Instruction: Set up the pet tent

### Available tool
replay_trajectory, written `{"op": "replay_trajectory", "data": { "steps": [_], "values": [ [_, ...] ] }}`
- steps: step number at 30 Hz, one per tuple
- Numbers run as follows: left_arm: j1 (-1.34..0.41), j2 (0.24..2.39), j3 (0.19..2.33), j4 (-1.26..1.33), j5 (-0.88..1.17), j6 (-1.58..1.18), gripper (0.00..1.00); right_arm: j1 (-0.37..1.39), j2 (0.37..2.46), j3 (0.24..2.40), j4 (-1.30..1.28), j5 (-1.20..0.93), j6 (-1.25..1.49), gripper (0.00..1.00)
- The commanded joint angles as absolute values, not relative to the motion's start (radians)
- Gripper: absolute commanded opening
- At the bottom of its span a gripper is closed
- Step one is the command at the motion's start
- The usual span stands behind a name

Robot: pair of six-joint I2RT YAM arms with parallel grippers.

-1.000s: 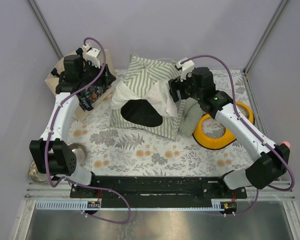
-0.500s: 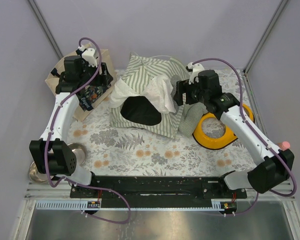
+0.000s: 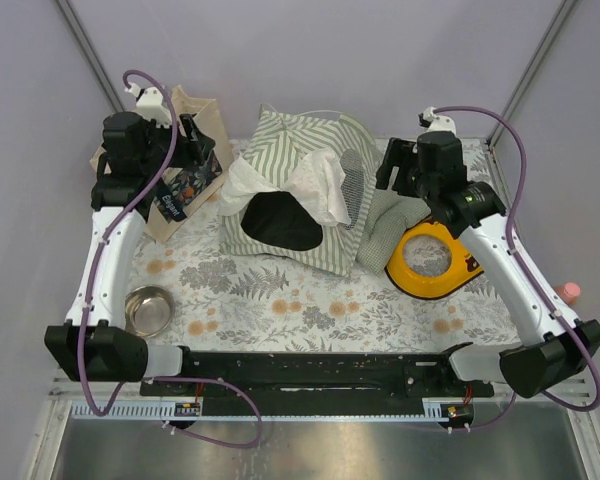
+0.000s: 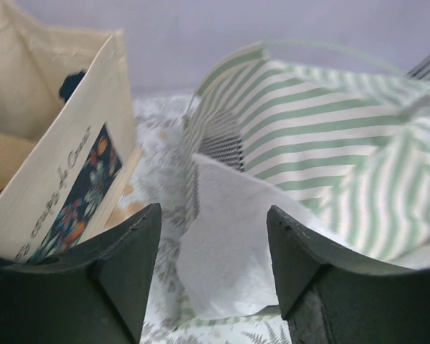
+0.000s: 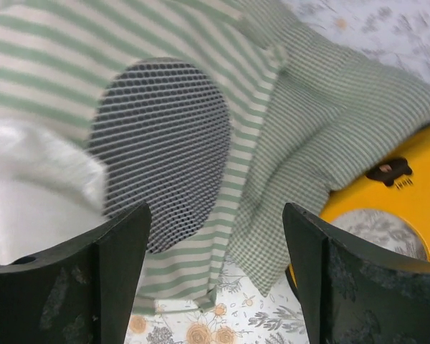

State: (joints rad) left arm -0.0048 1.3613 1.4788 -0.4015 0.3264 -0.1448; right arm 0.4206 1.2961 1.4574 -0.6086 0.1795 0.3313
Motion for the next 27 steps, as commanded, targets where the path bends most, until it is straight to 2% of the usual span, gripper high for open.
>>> {"op": "replay_trajectory", "data": {
  "steps": [1,5,9,14,18,23,27],
  "values": [
    [0.0,1.263,1.385,-0.25,0.454,-0.21,0.66,0.321,1.354,1.382,-0.658,0.276,0.524,0.85],
    [0.0,1.246,1.333,-0.224,0.466,-0.235,0.67,0.221,1.445,1.299,-0.546,0.111,0.609,0.87],
    [0.0,1.244,1.315,-0.216,0.477,-0.253,0.68,0.21,1.61,1.356,-0.522,0.064,0.636,0.85],
    [0.0,1.236,1.29,-0.202,0.477,-0.265,0.72,0.207,1.767,1.449,-0.577,0.145,0.709,0.81],
    [0.0,1.235,1.282,-0.199,0.483,-0.268,0.74,0.209,1.834,1.48,-0.603,0.247,0.727,0.84],
    [-0.003,1.232,1.278,-0.201,0.486,-0.264,0.77,0.207,1.953,1.529,-0.632,0.265,0.733,0.87],
    [-0.011,1.236,1.278,-0.201,0.456,-0.265,0.8,0.21,2.04,1.572,-0.655,0.23,0.739,0.77]
  ]
}}
